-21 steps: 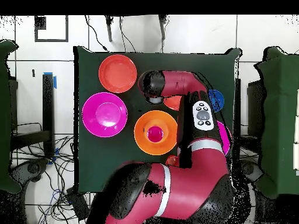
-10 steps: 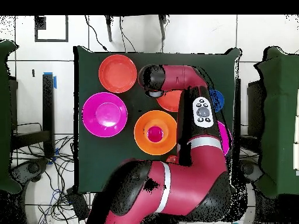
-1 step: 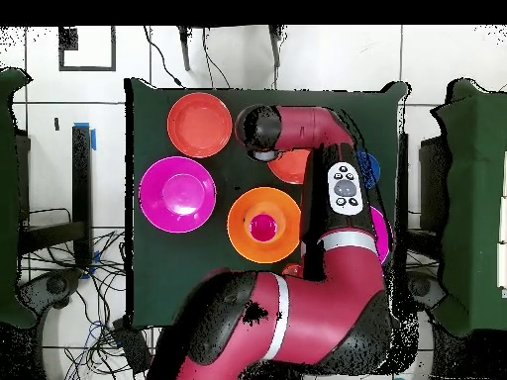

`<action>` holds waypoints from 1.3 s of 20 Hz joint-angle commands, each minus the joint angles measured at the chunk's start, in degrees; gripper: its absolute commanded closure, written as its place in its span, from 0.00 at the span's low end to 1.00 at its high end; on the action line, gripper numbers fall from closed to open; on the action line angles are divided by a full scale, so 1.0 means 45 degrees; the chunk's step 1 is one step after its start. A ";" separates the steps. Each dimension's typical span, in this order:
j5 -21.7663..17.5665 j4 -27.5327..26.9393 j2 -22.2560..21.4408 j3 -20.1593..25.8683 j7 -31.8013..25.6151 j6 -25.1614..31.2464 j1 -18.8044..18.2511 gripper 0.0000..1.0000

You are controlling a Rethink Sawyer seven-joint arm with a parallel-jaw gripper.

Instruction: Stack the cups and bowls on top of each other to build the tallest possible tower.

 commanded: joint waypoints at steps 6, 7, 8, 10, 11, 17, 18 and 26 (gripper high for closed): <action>-0.1172 -0.1260 0.0381 0.0251 -0.2862 0.1645 0.0215 1.00; -0.1216 -0.1463 0.0453 0.0269 -0.3060 0.1685 0.0115 1.00; -0.1268 -0.1640 0.0556 0.0347 -0.3304 0.1711 0.0025 1.00; -0.1332 -0.2067 0.0793 0.0563 -0.3729 0.1819 -0.0107 1.00; -0.1336 -0.2228 0.0857 0.0667 -0.3993 0.1914 -0.0243 1.00; -0.1275 -0.3023 0.1062 0.0972 -0.4709 0.2575 -0.0563 1.00; -0.1273 -0.3132 0.1102 0.0996 -0.4839 0.2661 -0.0606 1.00; -0.1329 -0.4175 0.1538 0.1178 -0.5688 0.3335 -0.0741 1.00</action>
